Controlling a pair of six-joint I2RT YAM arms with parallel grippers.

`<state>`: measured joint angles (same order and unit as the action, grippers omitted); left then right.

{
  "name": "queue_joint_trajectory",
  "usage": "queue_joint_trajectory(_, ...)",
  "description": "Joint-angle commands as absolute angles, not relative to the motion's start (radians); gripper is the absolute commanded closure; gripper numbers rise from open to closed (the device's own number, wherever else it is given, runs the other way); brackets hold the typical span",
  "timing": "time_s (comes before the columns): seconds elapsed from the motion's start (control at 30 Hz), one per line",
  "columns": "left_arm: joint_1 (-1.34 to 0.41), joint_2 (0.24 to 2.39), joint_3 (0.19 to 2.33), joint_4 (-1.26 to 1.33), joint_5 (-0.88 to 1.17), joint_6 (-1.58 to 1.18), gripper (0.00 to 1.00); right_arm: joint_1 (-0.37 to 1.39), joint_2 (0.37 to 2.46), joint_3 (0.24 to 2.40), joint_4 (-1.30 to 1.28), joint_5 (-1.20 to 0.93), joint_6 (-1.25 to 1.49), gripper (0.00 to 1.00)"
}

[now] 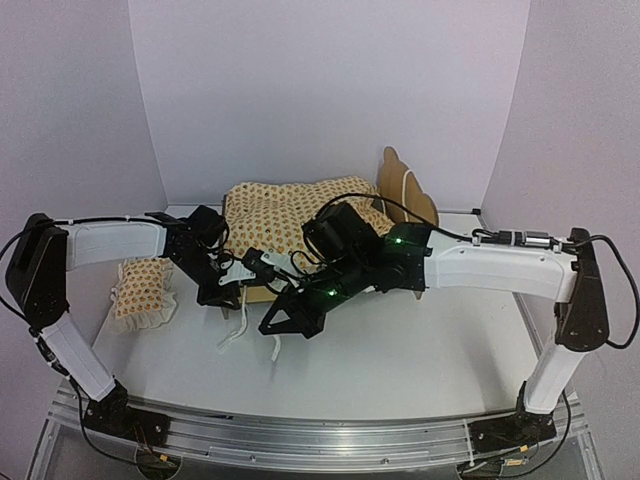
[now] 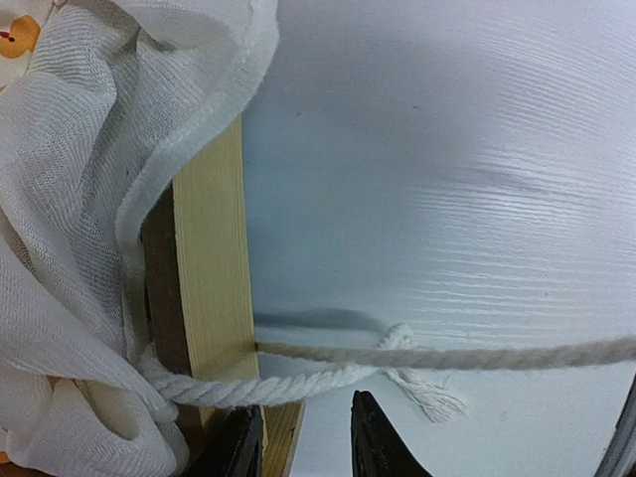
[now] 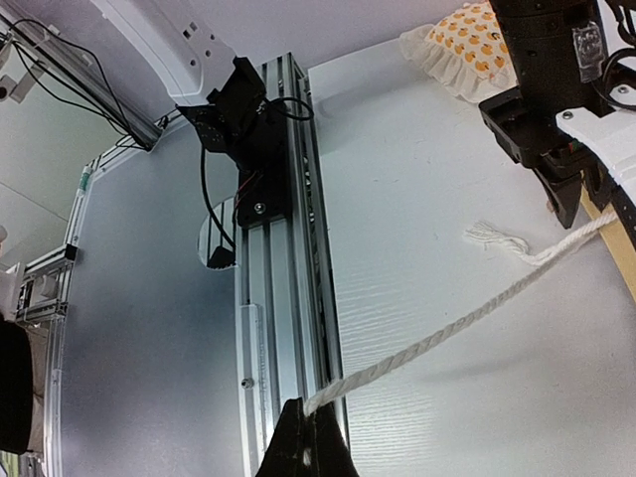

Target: Set up the pet bed

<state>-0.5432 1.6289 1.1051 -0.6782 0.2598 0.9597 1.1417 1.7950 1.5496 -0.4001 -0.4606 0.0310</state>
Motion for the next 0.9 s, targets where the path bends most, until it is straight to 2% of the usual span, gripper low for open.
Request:
queue_joint_trajectory(0.0,-0.438,1.708,1.172,-0.467,0.142,0.968,0.69,1.145,1.732,1.536,-0.352,-0.551,0.062,1.0)
queue_joint_trajectory(0.13,-0.394,1.742,1.221,-0.47,0.164,0.98,0.67,1.125,1.782,1.51,-0.267,-0.597,0.115,1.0)
queue_joint_trajectory(0.27,-0.379,1.712,1.223,-0.567,0.265,0.985,0.57,1.111,1.822,1.423,-0.219,-0.562,0.159,1.0)
queue_joint_trajectory(0.37,-0.381,1.645,1.192,-0.648,0.382,0.885,0.5,1.112,1.866,1.366,-0.086,-0.527,0.264,1.0)
queue_joint_trajectory(0.47,-0.381,1.588,1.162,-0.709,0.436,0.768,0.5,1.114,1.9,1.362,-0.009,-0.497,0.331,1.0)
queue_joint_trajectory(0.57,-0.378,1.538,1.141,-0.746,0.461,0.681,0.57,1.114,1.923,1.378,0.014,-0.442,0.351,1.0)
queue_joint_trajectory(0.63,-0.367,1.506,1.142,-0.803,0.543,0.693,0.57,1.114,1.948,1.403,0.056,-0.406,0.396,1.0)
queue_joint_trajectory(0.77,-0.358,1.477,1.169,-0.944,0.703,0.744,0.48,1.114,2.006,1.478,0.185,-0.335,0.551,1.0)
queue_joint_trajectory(0.87,-0.357,1.432,1.128,-1.021,0.855,0.785,0.4,1.114,2.035,1.509,0.217,-0.187,0.623,1.0)
